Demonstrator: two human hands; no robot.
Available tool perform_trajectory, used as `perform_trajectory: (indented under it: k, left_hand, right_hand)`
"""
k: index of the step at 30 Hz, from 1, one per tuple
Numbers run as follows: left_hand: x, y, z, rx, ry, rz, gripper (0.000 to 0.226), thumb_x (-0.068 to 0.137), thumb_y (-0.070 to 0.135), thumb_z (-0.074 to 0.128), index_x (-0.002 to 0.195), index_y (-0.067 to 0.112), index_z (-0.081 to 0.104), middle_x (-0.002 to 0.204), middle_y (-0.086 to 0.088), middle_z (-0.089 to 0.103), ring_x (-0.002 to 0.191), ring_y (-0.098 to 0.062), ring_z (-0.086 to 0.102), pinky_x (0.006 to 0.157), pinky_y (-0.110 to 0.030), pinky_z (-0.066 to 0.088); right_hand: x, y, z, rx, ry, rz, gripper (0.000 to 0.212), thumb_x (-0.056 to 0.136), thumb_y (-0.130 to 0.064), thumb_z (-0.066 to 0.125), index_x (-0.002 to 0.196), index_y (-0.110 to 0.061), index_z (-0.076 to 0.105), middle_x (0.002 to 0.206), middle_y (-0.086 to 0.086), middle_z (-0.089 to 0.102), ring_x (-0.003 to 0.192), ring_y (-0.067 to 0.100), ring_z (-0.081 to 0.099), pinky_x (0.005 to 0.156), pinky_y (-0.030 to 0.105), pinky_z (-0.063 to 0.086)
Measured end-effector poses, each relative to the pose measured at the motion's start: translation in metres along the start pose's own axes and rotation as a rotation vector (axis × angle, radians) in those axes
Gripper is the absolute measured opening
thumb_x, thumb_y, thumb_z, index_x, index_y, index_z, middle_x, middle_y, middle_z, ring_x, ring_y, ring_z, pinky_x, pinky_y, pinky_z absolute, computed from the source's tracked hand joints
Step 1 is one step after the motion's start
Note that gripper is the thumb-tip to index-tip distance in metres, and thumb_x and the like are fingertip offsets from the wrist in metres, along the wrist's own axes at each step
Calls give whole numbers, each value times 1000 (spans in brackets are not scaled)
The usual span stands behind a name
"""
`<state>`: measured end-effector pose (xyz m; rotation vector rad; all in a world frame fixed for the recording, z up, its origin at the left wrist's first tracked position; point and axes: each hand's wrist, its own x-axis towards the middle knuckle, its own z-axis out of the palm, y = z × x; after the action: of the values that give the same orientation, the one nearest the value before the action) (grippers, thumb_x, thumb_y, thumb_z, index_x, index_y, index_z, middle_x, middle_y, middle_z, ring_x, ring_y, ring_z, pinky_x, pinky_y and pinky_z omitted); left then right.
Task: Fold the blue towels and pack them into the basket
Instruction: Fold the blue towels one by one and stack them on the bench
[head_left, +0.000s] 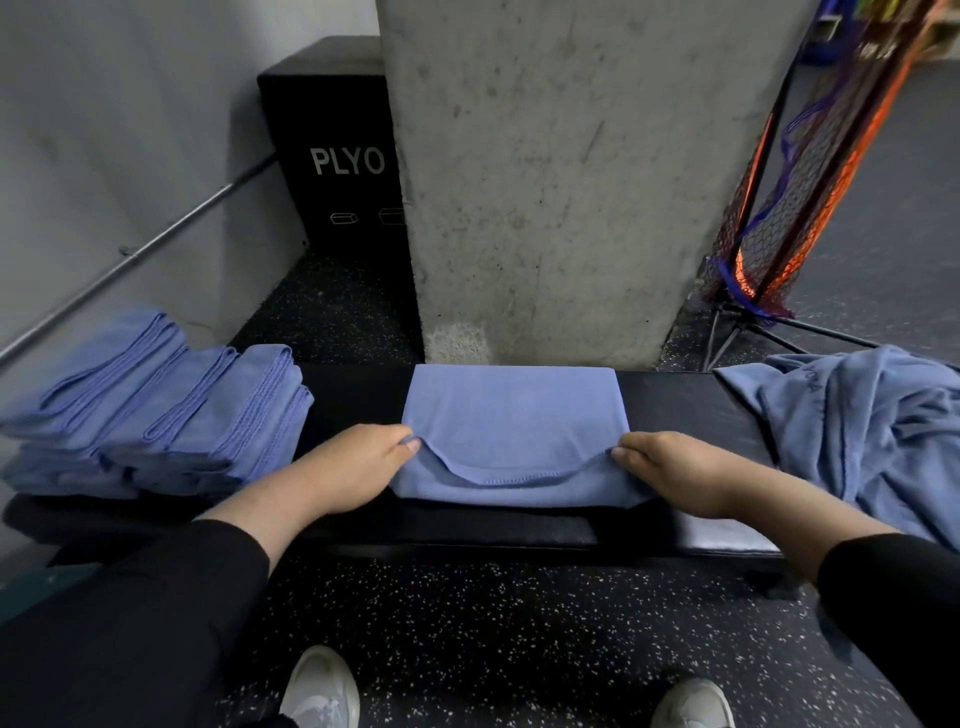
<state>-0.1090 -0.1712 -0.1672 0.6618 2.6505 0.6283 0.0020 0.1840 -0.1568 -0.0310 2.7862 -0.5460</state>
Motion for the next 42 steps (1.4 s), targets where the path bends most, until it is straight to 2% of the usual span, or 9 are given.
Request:
perform_trajectory:
  k: [4,9,12,15,21,24,33,40,42]
  left_hand:
    - [-30,-5,-3,-209,-245,-42,37,108,31,44,78,13,56,72,-2,57,65,-10,53,65,-27,47]
    - [-53,0,-6,-494,-514,-181,30,107,25,48,98,2,66,66,-13,62,52,-19,56,51,-27,48]
    - [-41,16,-10,-572,-297,-161,27,108,22,45,90,9,61,60,-6,61,47,-15,54,46,-24,43]
    - [-13,26,-16,-529,11,-133,30,107,24,47,93,5,64,62,-5,62,51,-15,58,49,-28,46]
    - [42,40,-15,-345,464,-193,43,104,30,47,67,9,45,64,-4,47,61,-20,41,56,-35,25]
    - [62,29,-3,-198,411,-226,43,106,32,43,68,13,46,70,-6,53,68,-25,48,58,-36,31]
    - [64,14,8,140,160,-176,42,109,32,33,71,16,40,77,-3,50,80,-27,52,65,-35,33]
    - [13,32,4,382,-56,-80,40,109,33,32,108,6,62,99,-10,62,104,-31,61,84,-37,44]
    - [1,29,4,369,-100,-63,38,109,33,34,98,9,61,101,-10,63,97,-28,60,82,-35,42]
  right_hand:
    - [-32,-2,-3,85,-213,31,40,105,-45,41,88,-13,57,81,-1,62,82,25,62,82,35,48]
    - [-59,-18,-8,500,-283,123,31,104,-33,52,94,-8,67,73,1,52,60,12,49,57,22,47]
    - [-42,-24,-15,448,37,65,35,103,-32,53,78,-9,60,63,-12,49,62,4,44,63,25,40]
    - [-12,-26,-18,409,324,100,41,103,-32,51,81,2,56,66,-1,46,64,11,41,61,34,34]
    - [44,-31,-19,410,474,223,40,105,-29,45,71,-10,44,62,1,43,60,17,38,56,34,31]
    - [63,-18,-6,358,415,295,39,104,-28,45,79,-1,56,69,7,58,70,27,54,60,33,36]
    - [63,-20,-4,181,298,313,38,106,-27,40,81,-3,56,78,11,60,81,32,55,65,34,32]
    - [21,-30,-2,58,-52,246,36,99,-25,47,67,-11,49,66,5,57,59,18,51,58,30,42]
    - [9,-31,-4,18,-97,195,38,99,-28,49,65,-13,46,64,2,51,61,16,45,60,32,40]
